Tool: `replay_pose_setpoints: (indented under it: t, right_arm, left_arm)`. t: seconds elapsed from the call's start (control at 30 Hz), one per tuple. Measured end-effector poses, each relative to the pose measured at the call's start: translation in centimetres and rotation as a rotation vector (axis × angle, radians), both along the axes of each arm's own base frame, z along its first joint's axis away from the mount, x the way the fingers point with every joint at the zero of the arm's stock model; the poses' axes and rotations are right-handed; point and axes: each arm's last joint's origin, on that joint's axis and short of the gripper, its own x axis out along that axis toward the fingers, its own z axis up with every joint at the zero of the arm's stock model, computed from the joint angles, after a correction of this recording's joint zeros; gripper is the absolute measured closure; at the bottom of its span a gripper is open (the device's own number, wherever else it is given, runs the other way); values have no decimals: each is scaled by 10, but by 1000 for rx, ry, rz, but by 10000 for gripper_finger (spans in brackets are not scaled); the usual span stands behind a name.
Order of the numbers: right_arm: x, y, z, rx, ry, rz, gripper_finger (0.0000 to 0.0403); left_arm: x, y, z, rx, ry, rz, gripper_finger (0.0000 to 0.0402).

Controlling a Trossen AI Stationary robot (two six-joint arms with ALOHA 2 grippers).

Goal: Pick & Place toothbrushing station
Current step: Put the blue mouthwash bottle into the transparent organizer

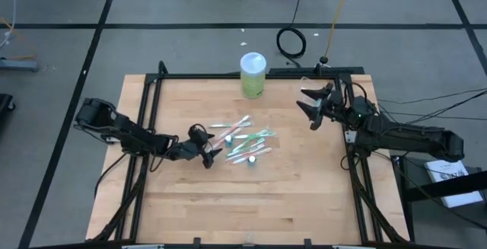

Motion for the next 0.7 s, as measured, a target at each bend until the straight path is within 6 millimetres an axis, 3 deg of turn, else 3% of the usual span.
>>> replay_pose_setpoints:
  t: [0.37, 0.57, 0.7]
  right_arm:
    - [1, 4, 1, -19, -3, 23, 156]
    - [3, 7, 0, -37, 6, 46, 156]
    - [4, 9, 1, -66, 12, 56, 156]
  left_arm:
    - [29, 3, -13, 210, 48, -83, 48]
    - [54, 5, -16, 219, 47, -65, 48]
    - [55, 7, -21, 221, 65, -58, 48]
